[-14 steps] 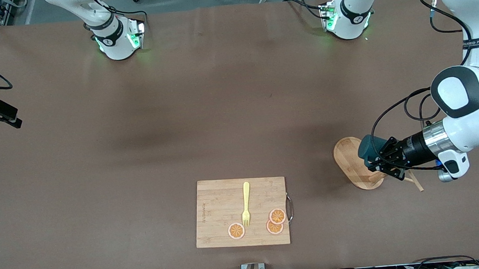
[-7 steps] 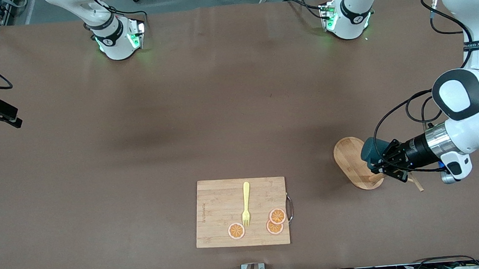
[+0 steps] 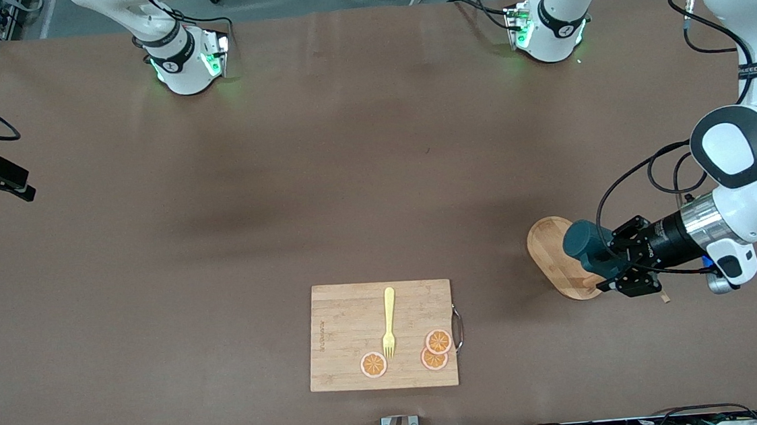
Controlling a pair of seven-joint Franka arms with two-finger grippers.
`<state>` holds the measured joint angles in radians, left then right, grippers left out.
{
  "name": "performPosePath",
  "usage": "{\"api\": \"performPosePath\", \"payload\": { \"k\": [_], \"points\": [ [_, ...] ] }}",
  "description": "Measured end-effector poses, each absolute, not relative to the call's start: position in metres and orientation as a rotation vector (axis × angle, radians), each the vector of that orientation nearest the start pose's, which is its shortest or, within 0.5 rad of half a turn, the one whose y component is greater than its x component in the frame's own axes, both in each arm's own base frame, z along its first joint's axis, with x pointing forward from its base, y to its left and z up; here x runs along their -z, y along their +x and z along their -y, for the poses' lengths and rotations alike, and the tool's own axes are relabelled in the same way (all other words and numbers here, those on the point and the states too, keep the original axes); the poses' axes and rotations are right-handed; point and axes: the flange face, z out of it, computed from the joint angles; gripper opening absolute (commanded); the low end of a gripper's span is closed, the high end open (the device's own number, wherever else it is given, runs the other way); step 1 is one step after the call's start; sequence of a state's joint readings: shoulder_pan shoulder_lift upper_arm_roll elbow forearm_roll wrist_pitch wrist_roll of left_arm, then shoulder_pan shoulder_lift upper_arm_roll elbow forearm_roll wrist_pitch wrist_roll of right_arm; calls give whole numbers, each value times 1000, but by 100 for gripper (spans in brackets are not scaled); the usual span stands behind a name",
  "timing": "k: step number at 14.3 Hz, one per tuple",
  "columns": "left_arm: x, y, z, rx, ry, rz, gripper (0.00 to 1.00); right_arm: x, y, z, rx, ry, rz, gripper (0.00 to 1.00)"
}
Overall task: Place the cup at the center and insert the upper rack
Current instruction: 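Lower the mug so its handle hooks onto a tree peg, then open the left gripper and draw it back from the mug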
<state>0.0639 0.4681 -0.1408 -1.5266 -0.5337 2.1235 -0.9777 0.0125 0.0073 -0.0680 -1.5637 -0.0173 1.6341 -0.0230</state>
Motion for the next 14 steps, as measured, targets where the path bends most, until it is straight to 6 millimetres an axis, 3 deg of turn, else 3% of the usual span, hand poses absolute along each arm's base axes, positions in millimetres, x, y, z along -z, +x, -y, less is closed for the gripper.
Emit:
{"api": "performPosePath", "payload": {
  "k": [7, 9, 14],
  "points": [
    [-434, 704, 58, 41, 2368, -1366, 100, -631, 562, 32, 102, -3160, -48, 100],
    [-457, 695, 60, 7, 2469, -1259, 100, -631, 562, 32, 102, -3160, -48, 100],
    [-525, 653, 59, -41, 2839, -793, 100, -631, 562, 32, 103, -3160, -48, 100]
  ]
}}
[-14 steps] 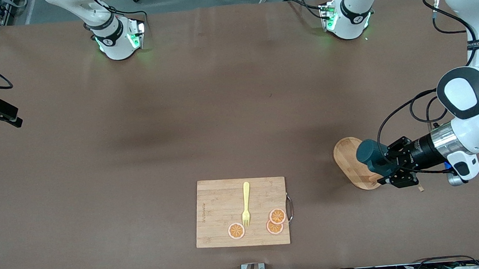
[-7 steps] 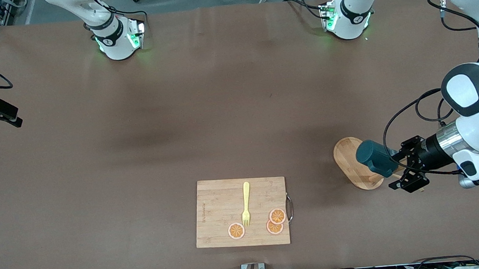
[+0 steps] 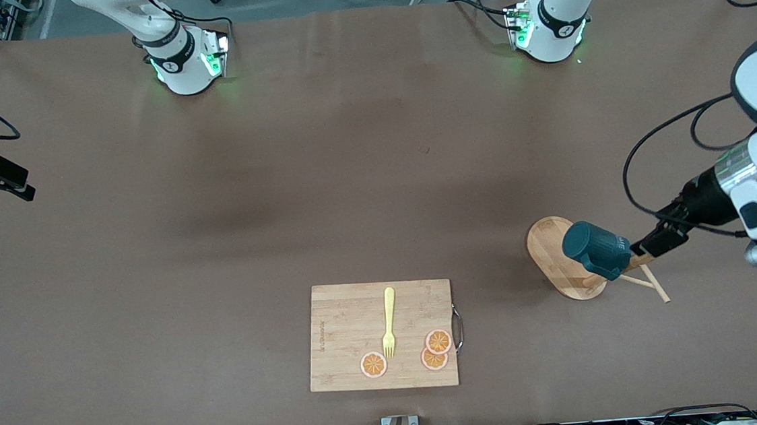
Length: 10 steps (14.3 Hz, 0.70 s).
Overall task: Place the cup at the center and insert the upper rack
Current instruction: 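Open the left gripper and draw it back from the mug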
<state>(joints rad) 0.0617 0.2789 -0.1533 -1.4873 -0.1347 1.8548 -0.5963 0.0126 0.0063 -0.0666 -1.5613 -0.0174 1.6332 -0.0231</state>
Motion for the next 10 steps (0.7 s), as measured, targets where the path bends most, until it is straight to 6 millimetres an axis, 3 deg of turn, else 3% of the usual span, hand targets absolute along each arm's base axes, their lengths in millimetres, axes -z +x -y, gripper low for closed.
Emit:
{"api": "performPosePath", "payload": {
  "k": [4, 10],
  "points": [
    [-559, 627, 60, 54, -3231, 386, 100, -631, 562, 32, 103, -3160, -48, 100],
    [-612, 592, 52, 99, -3187, 125, 100, -632, 562, 32, 103, -3160, -48, 100]
  ]
}}
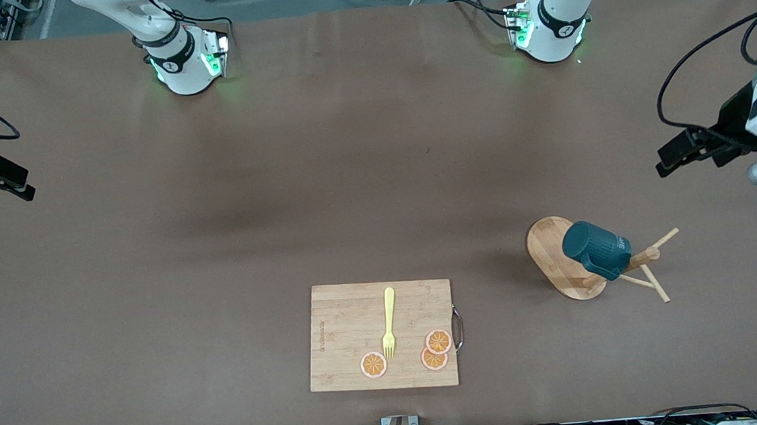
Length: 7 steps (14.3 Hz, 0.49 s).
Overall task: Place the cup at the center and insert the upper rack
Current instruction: 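Open the left gripper and draw it back from the mug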
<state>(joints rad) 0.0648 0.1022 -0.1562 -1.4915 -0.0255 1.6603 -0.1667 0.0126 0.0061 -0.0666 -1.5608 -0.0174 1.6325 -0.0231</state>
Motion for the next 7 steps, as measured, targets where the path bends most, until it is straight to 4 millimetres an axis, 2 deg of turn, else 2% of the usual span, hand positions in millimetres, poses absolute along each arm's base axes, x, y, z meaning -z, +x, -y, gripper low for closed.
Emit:
{"api": "performPosePath", "payload": {
  "k": [4, 7],
  "points": [
    [-627, 585, 30, 130, -3180, 38, 100, -633, 562, 32, 109, -3160, -48, 100],
    [-631, 583, 28, 144, -3179, 32, 100, -634, 562, 31, 113, -3160, -45, 100]
  ]
}}
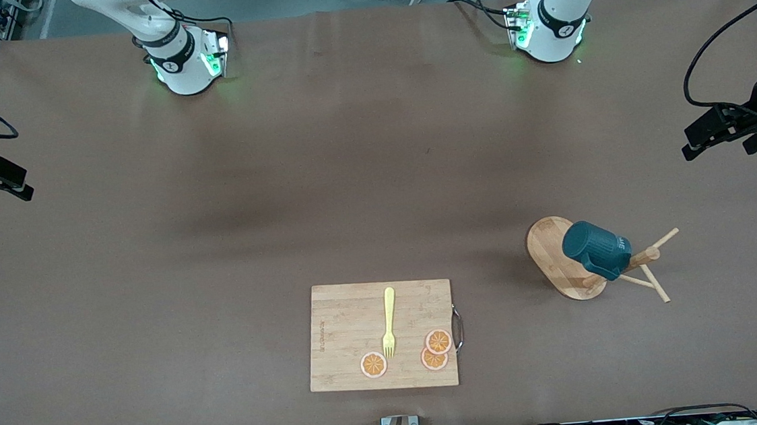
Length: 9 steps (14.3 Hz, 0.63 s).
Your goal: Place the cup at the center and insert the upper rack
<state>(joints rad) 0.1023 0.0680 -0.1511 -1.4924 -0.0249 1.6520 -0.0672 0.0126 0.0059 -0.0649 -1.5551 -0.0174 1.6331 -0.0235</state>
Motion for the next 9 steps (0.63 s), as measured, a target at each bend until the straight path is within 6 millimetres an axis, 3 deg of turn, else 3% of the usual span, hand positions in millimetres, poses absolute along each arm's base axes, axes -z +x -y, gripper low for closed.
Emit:
{"api": "performPosePath", "payload": {
  "k": [5, 9],
  "points": [
    [-641, 577, -1, 159, -3170, 64, 100, -634, 562, 30, 113, -3160, -42, 100],
    [-638, 569, -2, 130, -3168, 68, 100, -635, 562, 30, 113, -3160, -42, 100]
  ]
}}
